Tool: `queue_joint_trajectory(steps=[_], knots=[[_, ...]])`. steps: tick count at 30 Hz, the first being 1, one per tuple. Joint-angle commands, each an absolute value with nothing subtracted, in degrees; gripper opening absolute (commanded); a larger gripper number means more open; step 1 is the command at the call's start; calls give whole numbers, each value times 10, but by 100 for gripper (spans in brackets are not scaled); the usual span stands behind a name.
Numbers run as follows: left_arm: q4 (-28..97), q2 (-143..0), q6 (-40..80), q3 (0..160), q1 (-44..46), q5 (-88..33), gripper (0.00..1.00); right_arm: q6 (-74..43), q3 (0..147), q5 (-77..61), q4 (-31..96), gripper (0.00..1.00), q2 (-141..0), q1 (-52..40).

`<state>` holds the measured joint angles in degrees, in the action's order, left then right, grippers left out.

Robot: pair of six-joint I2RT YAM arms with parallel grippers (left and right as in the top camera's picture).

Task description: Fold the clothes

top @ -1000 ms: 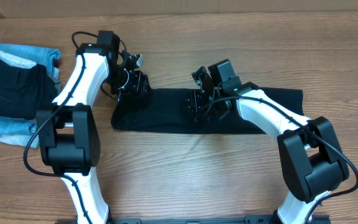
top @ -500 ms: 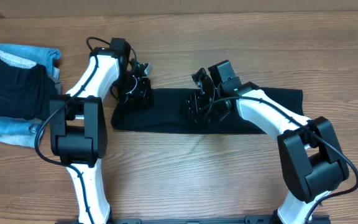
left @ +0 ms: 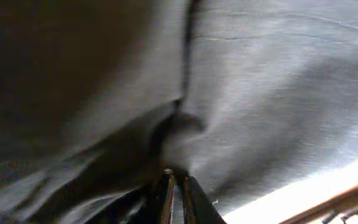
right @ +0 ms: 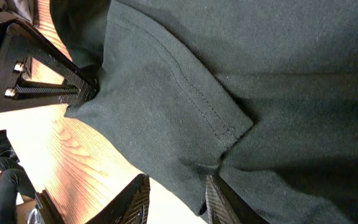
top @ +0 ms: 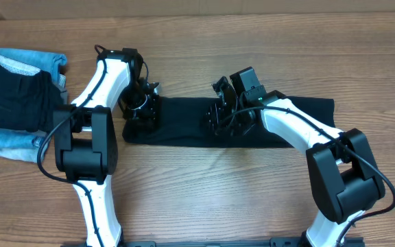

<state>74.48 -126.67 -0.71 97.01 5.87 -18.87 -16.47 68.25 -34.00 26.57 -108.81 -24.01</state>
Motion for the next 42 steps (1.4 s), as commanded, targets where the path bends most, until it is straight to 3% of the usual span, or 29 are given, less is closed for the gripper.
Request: queue_joint_trajectory(steps=[1, 6, 7, 9, 15, 22, 36, 42], knots=[[731, -1270, 17, 984, 55, -144, 17, -160, 695, -335, 262, 34, -1070, -237], [720, -1266, 17, 1030, 55, -177, 19, -148, 717, -340, 259, 36, -1043, -237], [720, -1264, 17, 1042, 55, -186, 19, -149, 720, -340, 257, 32, -1039, -237], [720, -1260, 17, 1074, 59, -209, 18, -170, 722, -354, 243, 4, -1038, -238], [711, -1260, 17, 1071, 84, -225, 10, -198, 720, -353, 213, 4, -1040, -262], [674, -1263, 15, 1025, 94, -281, 9, -243, 720, -305, 182, 4, -1067, -297], [586, -1263, 18, 906, 93, -279, 16, -244, 720, -311, 194, 4, -1150, -299], [577, -1263, 20, 889, 93, -240, 18, -332, 719, -236, 269, 4, -1158, -294]])
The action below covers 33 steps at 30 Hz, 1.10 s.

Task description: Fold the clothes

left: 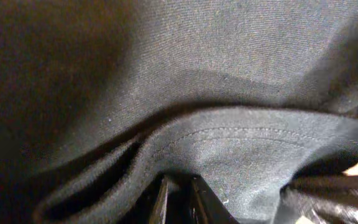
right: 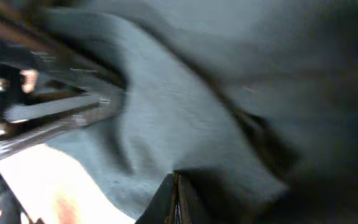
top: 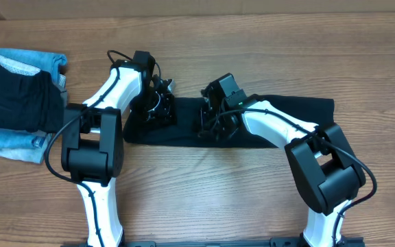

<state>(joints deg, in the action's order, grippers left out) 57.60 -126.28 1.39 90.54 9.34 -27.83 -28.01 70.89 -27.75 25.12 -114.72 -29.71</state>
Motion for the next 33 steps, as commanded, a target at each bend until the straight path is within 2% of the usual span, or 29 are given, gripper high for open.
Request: queue_joint_trajectory(steps=[1, 12, 18, 21, 28, 32, 33], knots=[[577, -1263, 19, 889, 92, -239, 18, -346, 719, -231, 285, 4, -1159, -285], [578, -1263, 10, 889, 78, -238, 14, -325, 719, -232, 394, 4, -1159, -139], [585, -1263, 10, 895, 75, -238, 15, -242, 719, -230, 434, 4, -1159, -53], [593, -1263, 4, 895, 71, -238, 15, -185, 719, -192, 464, 9, -1159, 13], [595, -1263, 3, 895, 70, -237, 15, -126, 720, -165, 465, 27, -1159, 160], [597, -1262, 2, 911, 66, -238, 15, -89, 722, -170, 453, 28, -1159, 227], [603, -1262, 4, 931, 65, -241, 14, -89, 726, -176, 451, 32, -1159, 239]])
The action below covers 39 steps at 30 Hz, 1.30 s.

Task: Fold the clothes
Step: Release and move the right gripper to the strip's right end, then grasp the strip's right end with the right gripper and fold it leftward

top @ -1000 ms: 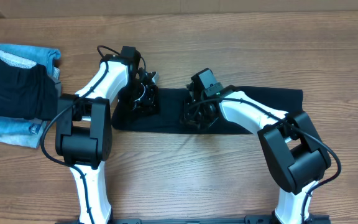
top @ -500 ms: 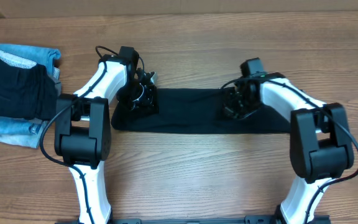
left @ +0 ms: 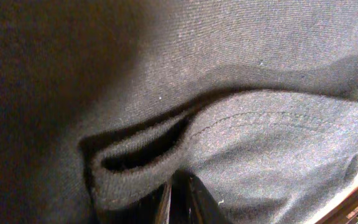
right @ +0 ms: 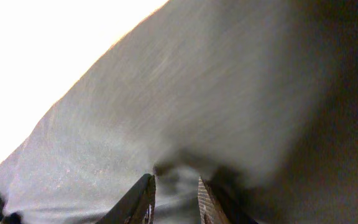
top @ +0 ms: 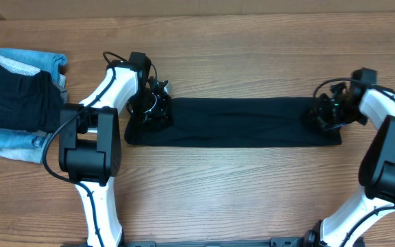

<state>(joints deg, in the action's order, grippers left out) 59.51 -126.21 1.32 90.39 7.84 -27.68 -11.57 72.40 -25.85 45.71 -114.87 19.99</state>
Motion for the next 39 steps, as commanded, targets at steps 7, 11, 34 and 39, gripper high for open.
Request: queue_joint_trajectory(steps=[7, 11, 34, 39], knots=[[739, -1262, 34, 1195, 63, -199, 24, -27, 863, -284, 552, 52, -1157, 256], [791, -1263, 89, 1224, 55, -84, 80, -27, 935, -182, 641, 84, -1157, 268], [741, -1263, 152, 1182, -56, -88, 100, 139, 743, -286, 570, 79, -1159, 270], [741, -1263, 152, 1182, -56, -85, 100, 140, 743, -297, 555, 10, -1159, 270]])
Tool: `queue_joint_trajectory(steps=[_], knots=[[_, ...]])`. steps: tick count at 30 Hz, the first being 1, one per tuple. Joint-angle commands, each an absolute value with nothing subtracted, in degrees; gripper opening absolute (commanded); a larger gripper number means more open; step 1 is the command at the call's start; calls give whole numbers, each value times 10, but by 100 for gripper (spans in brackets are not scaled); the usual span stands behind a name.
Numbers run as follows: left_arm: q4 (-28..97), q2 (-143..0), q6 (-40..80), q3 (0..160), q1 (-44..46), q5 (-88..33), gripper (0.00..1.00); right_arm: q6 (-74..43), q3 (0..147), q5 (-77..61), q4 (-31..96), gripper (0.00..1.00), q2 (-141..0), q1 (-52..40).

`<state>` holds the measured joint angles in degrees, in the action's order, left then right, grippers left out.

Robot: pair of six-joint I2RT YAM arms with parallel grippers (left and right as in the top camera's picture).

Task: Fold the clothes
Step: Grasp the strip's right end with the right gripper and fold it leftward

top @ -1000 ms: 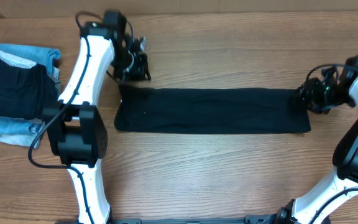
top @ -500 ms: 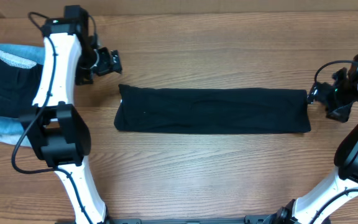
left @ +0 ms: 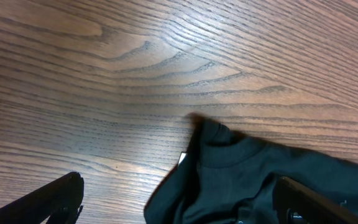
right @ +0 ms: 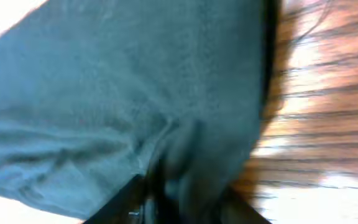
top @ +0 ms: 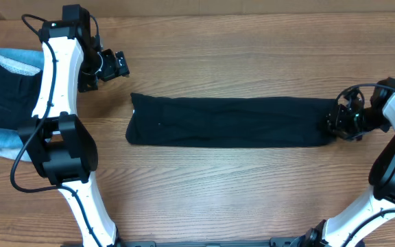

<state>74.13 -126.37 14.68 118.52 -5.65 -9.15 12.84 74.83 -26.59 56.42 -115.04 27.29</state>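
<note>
A black garment (top: 228, 122) lies as a long narrow strip across the table's middle. My left gripper (top: 114, 64) hangs open above bare wood, up and to the left of the strip's left end. In the left wrist view its fingers (left: 55, 200) stand wide apart, with the garment's collar end (left: 229, 168) below and between them. My right gripper (top: 337, 123) sits at the strip's right end. The right wrist view is blurred: the gripper (right: 182, 199) has its fingers spread, with bunched dark cloth (right: 166, 93) between and beyond them.
A pile of clothes (top: 12, 96), blue jeans with a dark piece on top, lies at the table's left edge, just left of my left arm (top: 57, 75). Bare wooden tabletop (top: 225, 192) surrounds the strip in front and behind.
My left gripper was shut on the garment's left end; now it is open and stands up and to the left, off the cloth. The right gripper stays at the right end, its fingers wider apart.
At first my left gripper was shut on the garment's left end and the right one was open over its middle. Then the right was shut on cloth there. Later it was at the far right end, with the garment drawn out long. Now both are open.
</note>
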Motion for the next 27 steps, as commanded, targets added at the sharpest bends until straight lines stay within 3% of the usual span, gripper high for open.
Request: queue_joint_trajectory(steps=[1, 7, 11, 19, 27], knots=[[741, -1263, 152, 1182, -56, -85, 100, 139, 745, -297, 550, 4, -1159, 270], [739, -1263, 152, 1183, -61, -71, 100, 137, 848, -297, 608, 4, -1157, 269], [749, -1263, 152, 1183, -67, -75, 100, 135, 934, -208, 647, 4, -1157, 271], [760, -1262, 152, 1183, -68, -75, 100, 138, 963, -142, 653, 4, -1157, 268], [762, -1262, 152, 1183, -68, -75, 100, 170, 1083, -141, 788, 4, -1157, 133]])
